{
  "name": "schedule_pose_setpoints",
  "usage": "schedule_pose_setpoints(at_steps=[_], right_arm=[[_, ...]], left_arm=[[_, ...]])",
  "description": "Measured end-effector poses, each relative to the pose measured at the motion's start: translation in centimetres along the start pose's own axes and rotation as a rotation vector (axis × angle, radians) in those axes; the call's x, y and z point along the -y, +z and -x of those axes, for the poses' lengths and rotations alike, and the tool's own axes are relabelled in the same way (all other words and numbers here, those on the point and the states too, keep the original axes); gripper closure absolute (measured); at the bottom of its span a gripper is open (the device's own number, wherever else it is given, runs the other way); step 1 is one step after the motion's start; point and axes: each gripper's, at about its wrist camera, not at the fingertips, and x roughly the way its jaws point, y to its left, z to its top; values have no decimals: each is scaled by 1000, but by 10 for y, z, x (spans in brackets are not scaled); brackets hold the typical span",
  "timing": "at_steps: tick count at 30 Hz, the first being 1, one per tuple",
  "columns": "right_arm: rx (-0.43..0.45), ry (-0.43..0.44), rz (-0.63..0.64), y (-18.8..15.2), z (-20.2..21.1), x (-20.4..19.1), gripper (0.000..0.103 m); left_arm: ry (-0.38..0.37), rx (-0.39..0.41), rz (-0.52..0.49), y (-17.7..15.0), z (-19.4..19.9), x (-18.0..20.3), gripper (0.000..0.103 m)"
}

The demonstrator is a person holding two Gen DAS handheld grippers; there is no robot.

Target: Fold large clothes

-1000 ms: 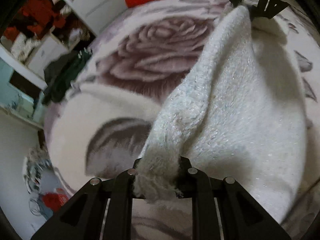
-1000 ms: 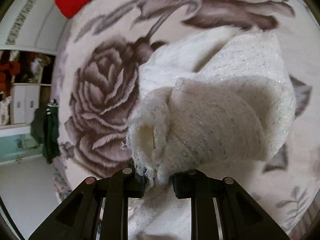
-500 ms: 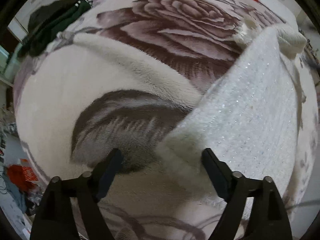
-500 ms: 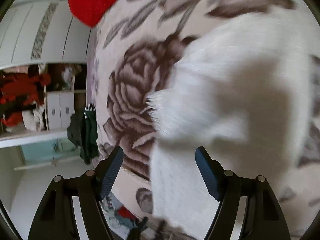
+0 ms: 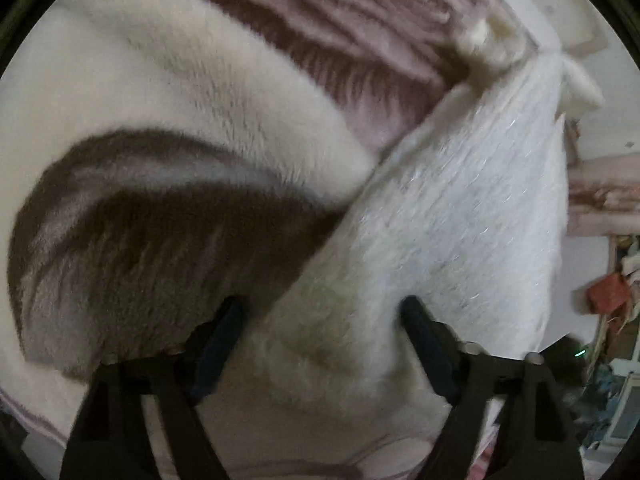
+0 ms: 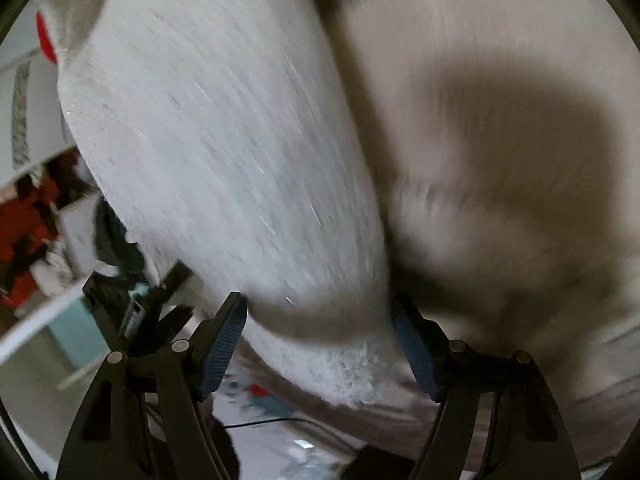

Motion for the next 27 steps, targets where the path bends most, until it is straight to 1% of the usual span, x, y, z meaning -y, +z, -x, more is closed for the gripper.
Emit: schedule_pose_setpoints(at_steps=[1, 2, 3, 4, 5, 6, 7, 8, 10, 11, 12, 13, 15, 16, 17, 18, 19, 20, 21, 22, 23, 25, 26, 27], right_arm=[[18, 26, -10, -1, -5, 2, 27], [59, 53, -14, -2, -7, 4, 27], [89, 77, -19, -4, -6, 5, 31], [116, 97, -17, -6, -5, 4, 58], [128, 115, -11, -9, -5, 3, 71], [142, 122, -9, -12, 0, 2, 79], [154, 123, -2, -17, 4, -1, 82], [165, 120, 26, -26, 12, -7, 83], [170, 117, 59, -42, 25, -15, 85], [162, 114, 76, -53, 34, -18, 85], [156, 104, 85, -59, 46, -18, 86], [141, 92, 92, -70, 54, -16, 86], [107, 68, 103, -92, 69, -8, 86], [83, 52, 104, -106, 77, -1, 86], [58, 32, 104, -119, 82, 7, 86], [40, 14, 92, -130, 84, 18, 86], [21, -2, 86, -141, 86, 30, 86], [-1, -29, 76, -148, 84, 43, 86], [-18, -72, 64, -152, 79, 57, 85], [-35, -127, 59, -151, 72, 71, 83], [-54, -162, 51, -148, 69, 80, 82], [-85, -236, -3, -137, 67, 88, 73], [-77, -230, -16, -135, 75, 88, 72], [-58, -216, -11, -133, 83, 84, 67]], left_arm=[[-23, 21, -6, -1, 4, 3, 76], [-22, 40, -13, -3, 8, 5, 78], [-16, 64, -28, -7, 13, 8, 83], [-11, 87, -40, -12, 19, 11, 84], [-13, 108, -43, -18, 25, 12, 85], [-23, 134, -48, -26, 35, 14, 86], [-29, 149, -51, -31, 42, 15, 86], [-40, 169, -47, -42, 55, 17, 86], [-54, 182, -32, -61, 75, 19, 88], [-54, 183, -30, -66, 81, 21, 89], [-46, 180, -34, -82, 92, 25, 89], [-39, 177, -35, -89, 97, 27, 89], [-23, 131, -22, -121, 107, 27, 89], [-13, 112, -21, -130, 106, 26, 89], [0, 75, -19, -146, 103, 22, 88], [18, 33, -5, -164, 96, 17, 88], [32, 8, 2, -171, 88, 14, 83], [76, -30, -19, -185, 74, 13, 81], [122, -70, -45, -191, 61, 15, 80], [147, -101, -53, -192, 53, 16, 80], [162, -130, -44, -190, 46, 19, 79], [191, -115, -37, -182, 48, 25, 74], [204, -89, -57, -176, 53, 31, 70], [226, -68, -83, -171, 58, 35, 57]])
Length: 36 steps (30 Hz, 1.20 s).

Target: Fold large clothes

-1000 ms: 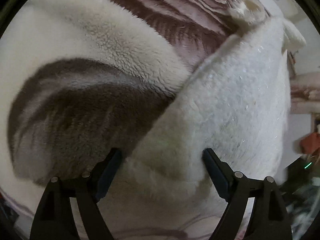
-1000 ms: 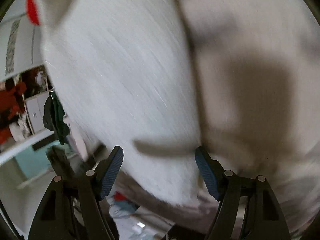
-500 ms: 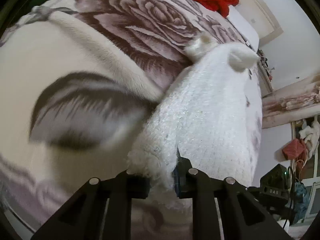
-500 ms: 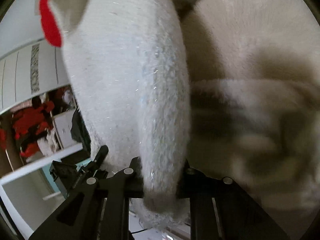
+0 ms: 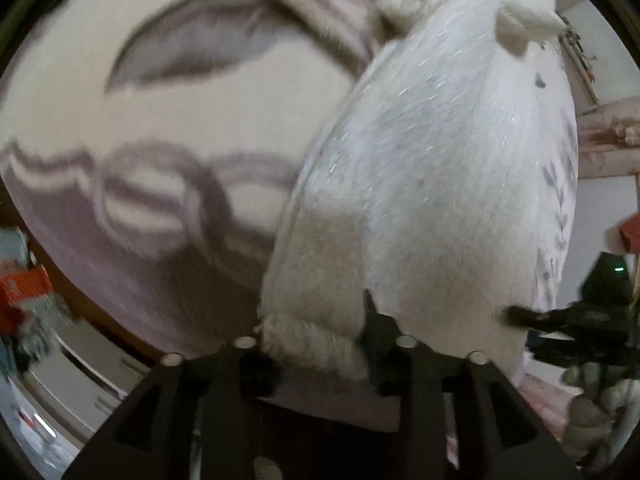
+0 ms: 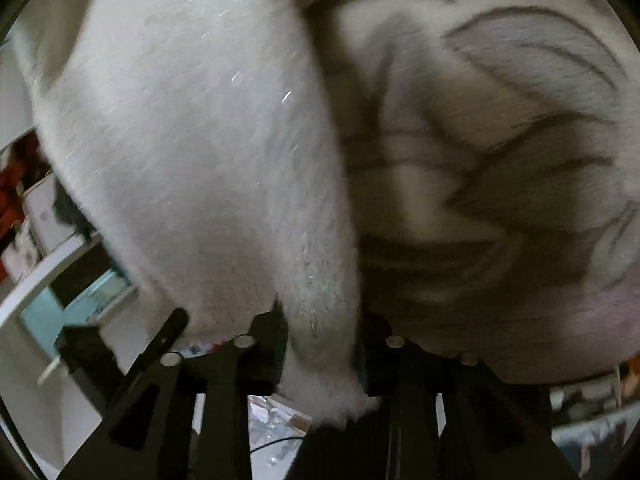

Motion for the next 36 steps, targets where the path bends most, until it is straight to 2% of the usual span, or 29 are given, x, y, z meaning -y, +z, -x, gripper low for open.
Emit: schedule_pose_setpoints(at_steps=[1, 3, 6, 9, 10, 11, 14, 15, 17, 18, 19, 20, 22, 24, 26, 27, 28, 30, 31, 34, 35, 36], right_arm=[[31, 4, 10, -1, 15, -1, 56], [120, -24, 36, -2, 50, -8, 52], [237, -25, 68, 14, 96, -29, 52], [332, 46, 156, 67, 115, -86, 52], [372, 53, 203, 89, 117, -112, 52], [386, 74, 249, 114, 113, -139, 52], [376, 97, 302, 186, 86, -216, 53], [364, 73, 327, 213, 76, -243, 57], [356, -18, 424, 236, 41, -299, 59], [338, -85, 460, 247, 26, -320, 59], [305, -187, 471, 254, 7, -329, 59], [279, -245, 470, 260, -6, -333, 59], [275, -251, 457, 264, -5, -335, 59], [266, -165, 449, 256, 18, -327, 58], [292, -23, 449, 238, 62, -300, 55], [311, 26, 431, 233, 78, -291, 48], [335, 60, 408, 222, 95, -275, 45], [383, 87, 349, 198, 127, -232, 45], [403, 87, 308, 185, 139, -203, 44], [421, 47, 193, 144, 148, -120, 44], [410, 53, 139, 133, 145, -94, 44], [396, 65, 98, 128, 131, -82, 44]], left_arm=[[22, 18, -18, -1, 6, 0, 37], [66, 71, -53, 4, 24, -6, 19], [114, 118, -35, 13, 40, -24, 19], [140, 190, 17, 17, 50, -41, 19], [152, 212, 26, 22, 50, -43, 19], [166, 201, 33, 31, 46, -40, 19], [173, 208, 52, 49, 39, -47, 19], [168, 211, 55, 56, 40, -51, 19], [163, 217, 51, 64, 36, -45, 19], [164, 218, 48, 69, 35, -41, 19], [152, 220, 44, 77, 33, -38, 19], [142, 220, 38, 89, 30, -34, 19], [117, 219, 30, 109, 31, -24, 19], [58, 236, 19, 136, 33, -14, 19], [-10, 249, -5, 167, 33, 2, 19], [-51, 237, -25, 185, 29, 11, 19], [-94, 215, -46, 201, 21, 21, 19], [-185, 138, -74, 230, 1, 39, 19], [-235, 96, -81, 242, -11, 47, 19], [-301, 0, -113, 264, -49, 70, 22], [-341, -2, -116, 268, -57, 75, 32], [-415, 1, -108, 268, -60, 79, 74]])
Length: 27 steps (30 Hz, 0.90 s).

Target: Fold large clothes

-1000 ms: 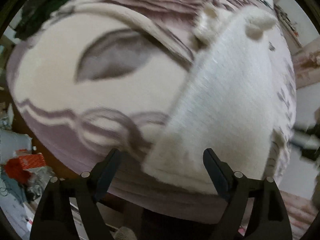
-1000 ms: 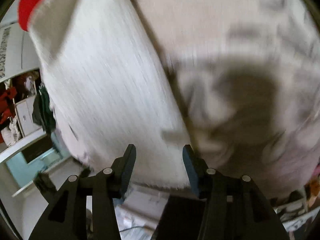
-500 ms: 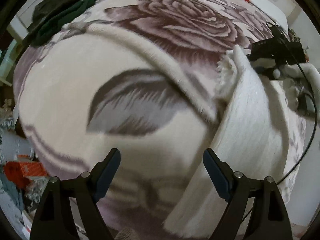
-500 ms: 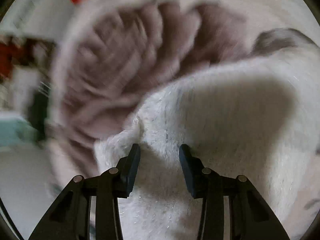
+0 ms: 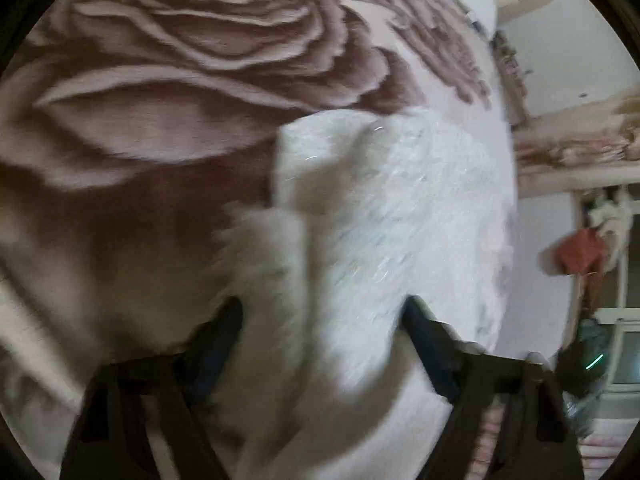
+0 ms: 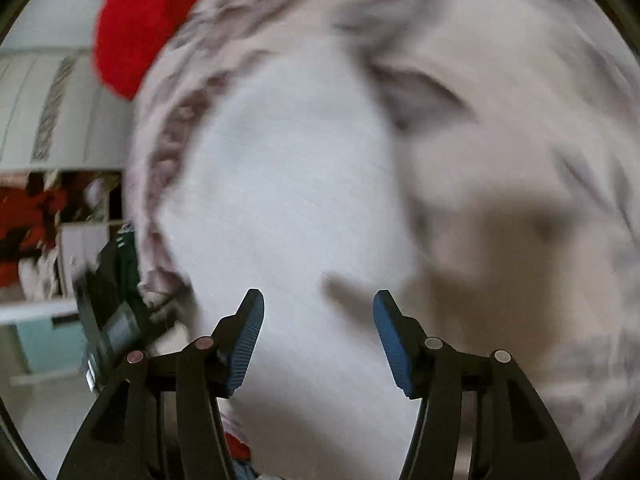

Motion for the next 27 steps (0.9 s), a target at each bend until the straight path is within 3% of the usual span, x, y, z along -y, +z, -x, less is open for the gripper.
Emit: schedule_pose_setpoints(at_steps=[1, 2, 3, 4, 5, 7, 8, 10, 12, 15, 16, 19, 23, 27], right_arm=[[-25, 13, -58, -12, -6, 21, 44], [-44, 26, -110, -26, -11, 39, 44], [-57, 36, -141, -41, -13, 58, 44], [-69, 42, -166, -51, -14, 70, 44], [-77, 41, -182, -60, -13, 78, 44], [-80, 35, -196, -77, -23, 81, 44], [-84, 34, -204, -85, -22, 86, 44], [-85, 35, -215, -95, -23, 87, 44], [-84, 34, -208, -103, -19, 85, 44], [-95, 42, -182, -112, -10, 84, 44], [-106, 41, -170, -117, 0, 93, 44], [-154, 37, -134, -137, 7, 99, 44], [-236, 35, -87, -167, -4, 105, 44], [-289, 32, -63, -189, -36, 94, 44]], left_arm=[[-40, -3, 6, -2, 1, 3, 85], [-105, 23, 8, -4, 10, 7, 87], [-237, 57, 30, -8, 22, 5, 88], [-298, 71, 59, -9, 27, -1, 88], [-311, 70, 110, -10, 30, -14, 88], [-192, 63, 130, -10, 22, -41, 87], [-175, 54, 150, -11, 17, -53, 87], [-212, 41, 199, -14, 17, -65, 83], [-217, 36, 154, -20, 30, -53, 79], [-222, 12, 107, -42, 58, -38, 67], [-216, 14, 96, -48, 65, -36, 55], [-131, 21, 52, -97, 99, -34, 40], [67, -42, 34, -170, 103, -50, 40], [155, -120, 109, -238, 74, -70, 40]])
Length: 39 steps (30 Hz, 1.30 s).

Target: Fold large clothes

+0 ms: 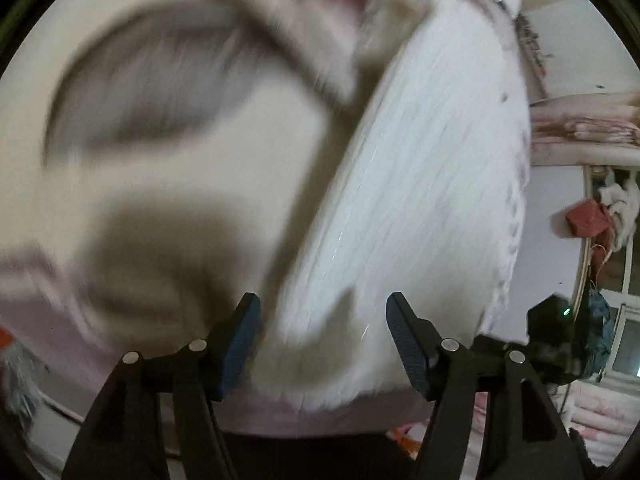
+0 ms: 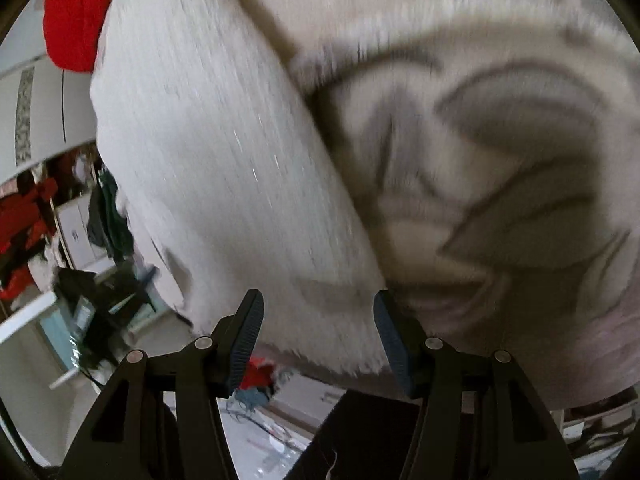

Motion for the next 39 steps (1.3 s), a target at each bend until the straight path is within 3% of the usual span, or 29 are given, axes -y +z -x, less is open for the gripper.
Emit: schedule_pose_setpoints(at_steps=[2, 3, 5, 6, 7, 12, 15, 20, 23, 25, 26, 29, 30, 31, 36, 39], right_arm=[[15, -18, 24, -5, -15, -9, 44], [27, -29, 39, -2, -25, -22, 44], [87, -89, 53, -4, -33, -30, 67], [115, -102, 42, -9, -30, -29, 87], [141, -89, 27, -15, -24, -25, 91], [207, -131, 96, -32, 1, -29, 95], [211, -149, 123, -36, 5, -38, 95], [156, -198, 100, -20, -29, -38, 95], [132, -221, 96, -8, -46, -38, 95], [105, -199, 91, -4, -45, -42, 93], [95, -173, 85, -1, -37, -36, 90], [67, -59, 59, 0, -21, -22, 70], [69, -32, 53, 0, -19, -18, 56], [66, -13, 53, 0, -18, -14, 49], [2, 115, 16, 10, -40, 7, 45], [-28, 186, 1, 18, -63, 6, 45]], left_arm=[[36, 49, 12, -18, -7, 1, 53], [43, 94, 10, -25, -5, 4, 81], [31, 167, 34, -43, 5, 8, 83], [12, 200, 45, -50, 13, 10, 84], [6, 216, 47, -55, 17, 12, 84], [-13, 249, 8, -88, 39, 30, 84], [15, 215, 33, -87, 19, 15, 84], [75, 136, 46, -61, -36, -8, 82], [68, 115, 32, -56, -30, -5, 80], [42, 110, 18, -53, -17, 0, 73], [6, 113, 26, -53, -7, 0, 72], [-45, 130, 47, -49, 11, -8, 51], [-65, 130, 58, -45, 12, -14, 48], [-80, 126, 66, -42, 10, -18, 47], [-173, 28, 111, -22, -37, -33, 46], [-165, 11, 64, -20, -54, -20, 34]])
